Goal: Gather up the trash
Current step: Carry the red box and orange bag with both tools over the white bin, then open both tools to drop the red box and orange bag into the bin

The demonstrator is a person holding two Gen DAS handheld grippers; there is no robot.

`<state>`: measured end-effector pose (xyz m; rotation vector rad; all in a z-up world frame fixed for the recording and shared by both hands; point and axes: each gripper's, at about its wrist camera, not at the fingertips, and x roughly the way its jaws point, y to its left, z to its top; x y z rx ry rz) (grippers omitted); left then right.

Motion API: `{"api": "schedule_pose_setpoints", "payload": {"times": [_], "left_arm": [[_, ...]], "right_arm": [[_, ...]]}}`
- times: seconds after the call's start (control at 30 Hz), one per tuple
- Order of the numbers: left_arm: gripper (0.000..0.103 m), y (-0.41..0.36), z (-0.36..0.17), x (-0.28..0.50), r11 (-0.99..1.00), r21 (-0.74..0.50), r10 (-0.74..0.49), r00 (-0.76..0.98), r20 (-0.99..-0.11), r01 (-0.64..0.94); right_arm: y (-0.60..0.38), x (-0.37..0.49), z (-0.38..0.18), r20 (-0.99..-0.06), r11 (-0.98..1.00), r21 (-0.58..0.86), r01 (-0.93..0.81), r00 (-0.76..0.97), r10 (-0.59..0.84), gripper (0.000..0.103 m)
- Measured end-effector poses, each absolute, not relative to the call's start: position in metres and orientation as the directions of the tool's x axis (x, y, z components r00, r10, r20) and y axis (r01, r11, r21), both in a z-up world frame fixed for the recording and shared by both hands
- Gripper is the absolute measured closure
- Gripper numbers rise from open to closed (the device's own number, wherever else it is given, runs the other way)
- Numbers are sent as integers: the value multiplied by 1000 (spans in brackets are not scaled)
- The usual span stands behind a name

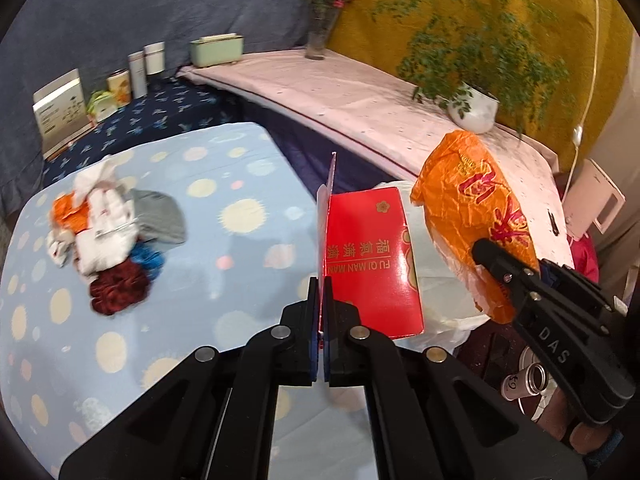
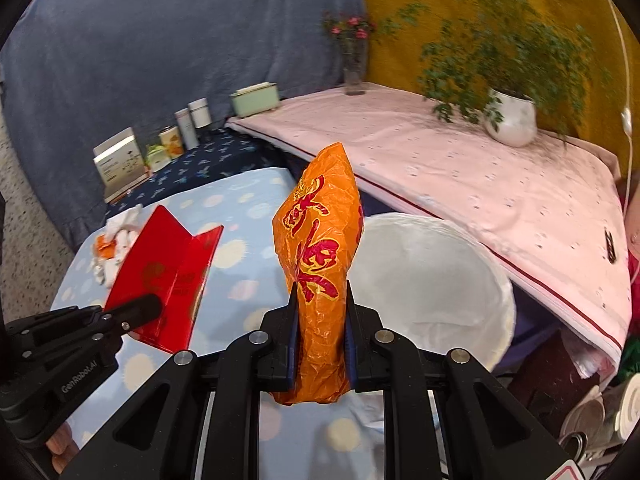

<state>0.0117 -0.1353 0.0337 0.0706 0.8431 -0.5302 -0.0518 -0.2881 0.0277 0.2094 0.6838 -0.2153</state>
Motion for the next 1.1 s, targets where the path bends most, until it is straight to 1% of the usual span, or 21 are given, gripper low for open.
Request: {"api": "schedule_pose_setpoints", "payload": {"times": [0.37,0.7,0.83,0.87,0.9,0.93,0.97,1.1], "left_arm": [[102,-227,18,14,808,-133,-465,483,-742,574],[102,-267,-1,26,794,-135,-466,450,-762,593],[100,-270,-7,31,795,-146,-467,441,-766,589],[92,-270,-8,33,797,-148,-467,442,-766,586],[85,-270,-9,34,799,-150,-466,442,-766,583],[67,-270,-9,35,802,-150,-464,445,-766,578],[57,-269,-9,36,807,-147,-461,454,-762,572],[56,-266,-12,39,819,-127,-441,471,-764,560]], "right_arm": [[-356,-60,-2,-684,920,122,372,703,-194,86],[-385,-55,-22,-706,908,129,399,680,-199,85],[-386,-51,-25,-703,906,123,405,680,-208,78],[-386,-50,-25,-702,906,116,408,678,-216,74],[-383,-50,-25,-700,905,108,411,678,-224,64],[-382,-50,-25,-694,904,100,416,680,-236,60],[-382,-50,-24,-689,902,96,420,682,-245,55],[-383,-47,-24,-684,898,102,427,686,-248,50]]}}
